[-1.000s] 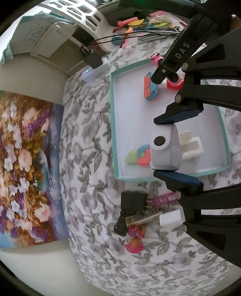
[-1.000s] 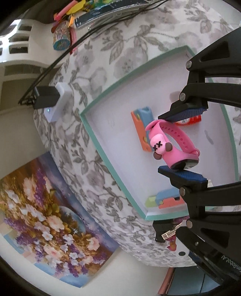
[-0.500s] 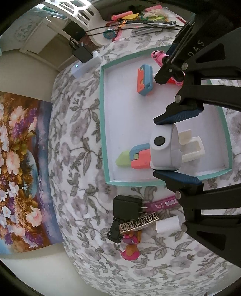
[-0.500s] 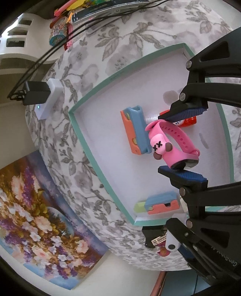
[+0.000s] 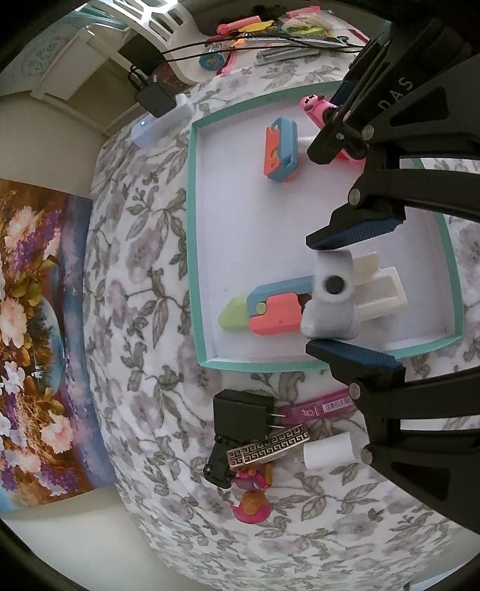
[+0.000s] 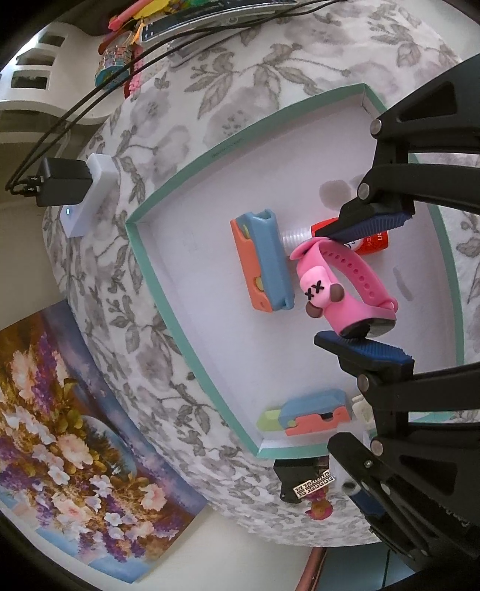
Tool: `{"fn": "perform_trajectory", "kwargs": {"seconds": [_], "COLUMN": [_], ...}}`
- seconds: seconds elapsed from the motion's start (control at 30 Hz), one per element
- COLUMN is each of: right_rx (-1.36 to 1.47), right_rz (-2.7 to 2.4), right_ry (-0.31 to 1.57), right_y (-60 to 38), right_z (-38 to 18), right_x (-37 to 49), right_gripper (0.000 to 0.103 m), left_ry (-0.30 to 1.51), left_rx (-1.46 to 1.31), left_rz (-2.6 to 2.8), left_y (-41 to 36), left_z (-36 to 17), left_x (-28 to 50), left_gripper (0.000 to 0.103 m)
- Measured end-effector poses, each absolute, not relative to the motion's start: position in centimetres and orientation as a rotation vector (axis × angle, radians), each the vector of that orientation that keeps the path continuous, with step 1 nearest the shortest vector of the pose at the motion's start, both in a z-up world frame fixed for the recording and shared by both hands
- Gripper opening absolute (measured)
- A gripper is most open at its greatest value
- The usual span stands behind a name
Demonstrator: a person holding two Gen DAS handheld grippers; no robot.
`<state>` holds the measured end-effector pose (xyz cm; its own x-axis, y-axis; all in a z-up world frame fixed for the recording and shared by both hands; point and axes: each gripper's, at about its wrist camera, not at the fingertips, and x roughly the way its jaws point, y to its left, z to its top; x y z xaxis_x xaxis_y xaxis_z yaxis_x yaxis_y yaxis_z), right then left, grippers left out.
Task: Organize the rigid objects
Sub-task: 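Open both grippers to release the white toy and watch in the tray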
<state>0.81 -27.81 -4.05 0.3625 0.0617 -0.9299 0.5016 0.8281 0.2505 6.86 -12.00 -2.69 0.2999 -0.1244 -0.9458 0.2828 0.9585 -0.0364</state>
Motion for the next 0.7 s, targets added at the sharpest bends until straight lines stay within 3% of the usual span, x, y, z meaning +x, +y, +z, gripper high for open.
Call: {"fn": "perform_trajectory", "kwargs": {"seconds": [0.47, 0.53, 0.7], "right_rx": [0.524, 0.522, 0.506], "right_rz": [-0.311, -0.309, -0.320], "right_ry": [1.220, 1.227, 1.220], "right_y": [-27.4, -27.4, -27.3], "right_z": [-4.9, -5.0, -4.8], "right_x": [1.1, 1.2, 1.2], "right_gripper": [0.055, 0.055, 0.057], "left_ry": [1.255, 1.261, 1.259], "left_rx": [0.139, 0.134, 0.129], "left_rz": [-0.229, -0.218, -0.191], "left_y": [-11.3, -11.1, -10.7], "left_z": [-3.1, -3.3, -3.3], "left_x": [7.3, 7.4, 7.6], "left_gripper": [0.059, 0.079, 0.081]}}
